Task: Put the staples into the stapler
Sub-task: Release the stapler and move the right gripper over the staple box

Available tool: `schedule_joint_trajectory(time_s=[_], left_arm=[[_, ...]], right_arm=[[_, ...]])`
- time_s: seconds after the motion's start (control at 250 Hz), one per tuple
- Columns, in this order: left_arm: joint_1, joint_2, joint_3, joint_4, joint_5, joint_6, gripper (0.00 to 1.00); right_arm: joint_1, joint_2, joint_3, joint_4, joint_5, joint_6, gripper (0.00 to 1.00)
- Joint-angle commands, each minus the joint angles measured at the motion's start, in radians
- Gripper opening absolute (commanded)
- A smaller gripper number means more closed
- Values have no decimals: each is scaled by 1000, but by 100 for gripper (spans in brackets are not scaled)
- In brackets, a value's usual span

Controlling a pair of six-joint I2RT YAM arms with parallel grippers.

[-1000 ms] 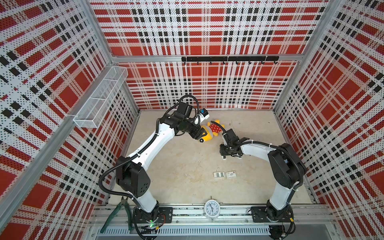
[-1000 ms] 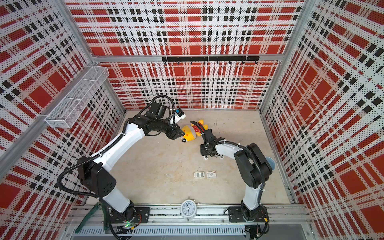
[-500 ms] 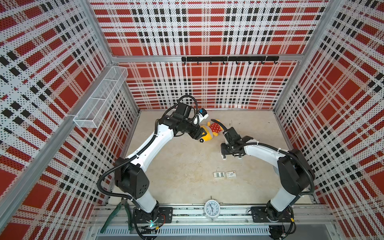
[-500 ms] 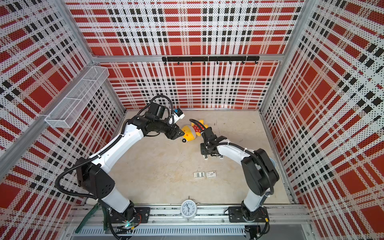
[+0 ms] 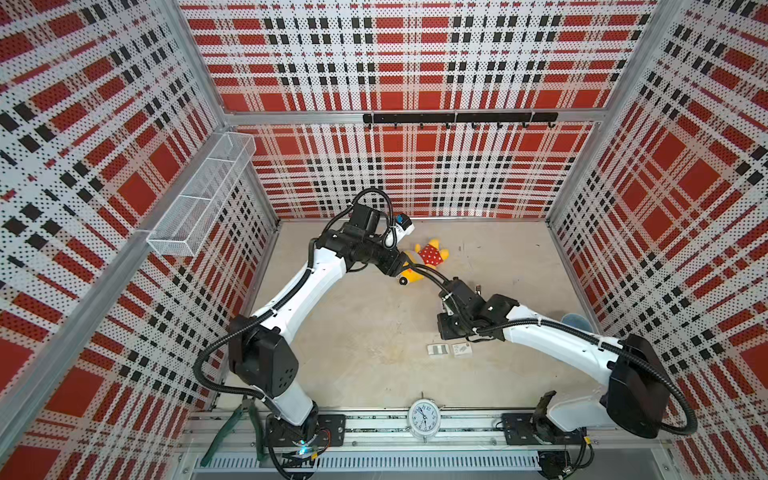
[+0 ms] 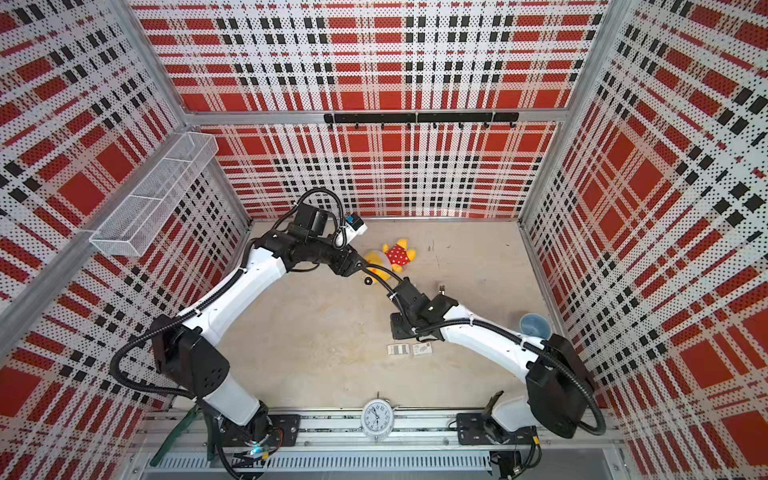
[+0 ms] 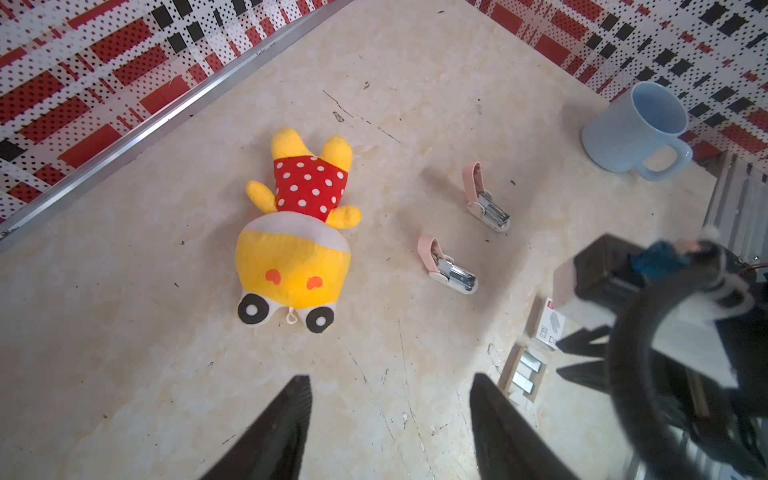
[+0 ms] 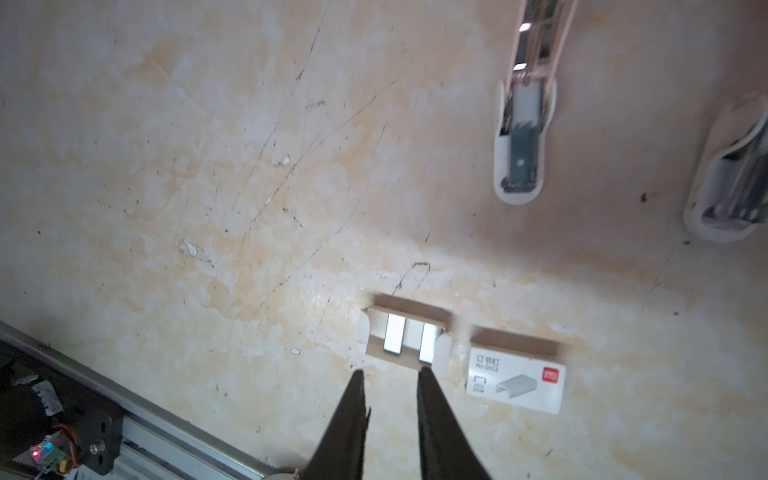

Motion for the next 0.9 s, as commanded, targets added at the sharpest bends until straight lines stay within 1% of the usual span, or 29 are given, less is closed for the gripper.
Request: schedule_joint_trajectory(time_s=[0.0, 0.092, 0.248, 0.544, 0.896], left_arm=[[7, 2, 4, 25, 23, -12, 64], [7, 4, 2, 28, 32, -21, 64], [7, 4, -11, 36, 41, -25, 64], [6, 8, -16, 37, 52, -31, 64], [6, 15, -21, 37, 64, -37, 64]], right_arm=[[37, 41, -4, 1, 13, 88, 22], [55, 72, -8, 18, 13, 117, 20], [73, 105, -18, 30, 26, 145, 19], [75, 151, -18, 21, 45, 150, 18], [76, 196, -25, 57, 31, 148, 19]])
